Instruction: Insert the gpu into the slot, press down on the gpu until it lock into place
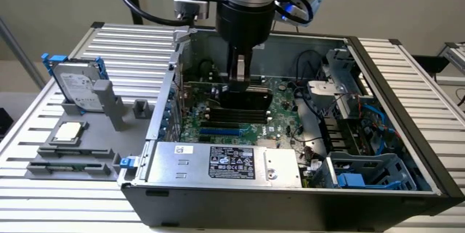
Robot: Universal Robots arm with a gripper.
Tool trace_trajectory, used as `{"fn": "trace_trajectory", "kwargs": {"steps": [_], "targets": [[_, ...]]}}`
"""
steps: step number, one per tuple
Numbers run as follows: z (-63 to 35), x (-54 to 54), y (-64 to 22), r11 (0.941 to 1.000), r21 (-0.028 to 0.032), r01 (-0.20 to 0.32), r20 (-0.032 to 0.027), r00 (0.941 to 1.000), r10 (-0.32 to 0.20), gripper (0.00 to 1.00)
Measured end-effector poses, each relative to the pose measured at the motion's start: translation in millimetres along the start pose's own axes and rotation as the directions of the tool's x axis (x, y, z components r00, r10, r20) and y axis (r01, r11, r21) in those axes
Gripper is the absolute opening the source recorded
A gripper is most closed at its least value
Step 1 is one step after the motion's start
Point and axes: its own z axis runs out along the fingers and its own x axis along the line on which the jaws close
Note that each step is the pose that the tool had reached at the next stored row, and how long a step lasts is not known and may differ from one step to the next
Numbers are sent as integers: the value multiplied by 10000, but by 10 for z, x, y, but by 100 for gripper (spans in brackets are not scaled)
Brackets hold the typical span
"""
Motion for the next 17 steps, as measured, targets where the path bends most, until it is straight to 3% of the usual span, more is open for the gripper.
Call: {"fn": "trace_trajectory", "kwargs": {"steps": [17], "targets": [[309, 9, 37, 9996, 15, -268, 7, 9996, 268, 26]]}}
